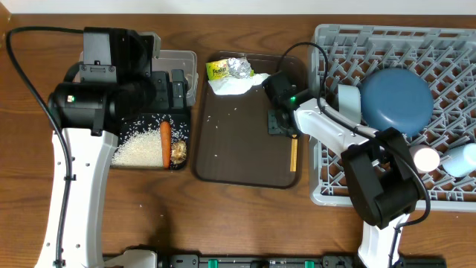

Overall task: Sort waste into correct bins and load items into the dishwasher rack
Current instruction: 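Close the right gripper on the chopsticks and lift them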

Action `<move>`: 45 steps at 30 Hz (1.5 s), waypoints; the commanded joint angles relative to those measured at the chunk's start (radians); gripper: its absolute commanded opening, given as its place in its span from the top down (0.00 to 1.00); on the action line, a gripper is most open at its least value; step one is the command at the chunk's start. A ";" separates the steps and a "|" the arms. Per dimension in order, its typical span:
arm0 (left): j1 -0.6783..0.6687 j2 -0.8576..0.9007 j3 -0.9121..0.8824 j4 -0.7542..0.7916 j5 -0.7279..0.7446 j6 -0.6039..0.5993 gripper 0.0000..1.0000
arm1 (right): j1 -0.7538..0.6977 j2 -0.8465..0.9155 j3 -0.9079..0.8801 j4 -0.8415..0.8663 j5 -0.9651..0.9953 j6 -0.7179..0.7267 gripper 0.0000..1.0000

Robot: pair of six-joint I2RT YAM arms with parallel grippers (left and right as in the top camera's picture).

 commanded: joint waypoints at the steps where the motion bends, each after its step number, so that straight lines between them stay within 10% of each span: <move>1: 0.001 0.002 0.003 0.000 0.005 -0.001 0.02 | -0.002 -0.010 0.012 -0.009 0.030 -0.119 0.59; 45: 0.001 0.002 0.003 0.000 0.005 -0.001 0.02 | 0.024 0.039 0.011 -0.058 0.069 0.170 0.61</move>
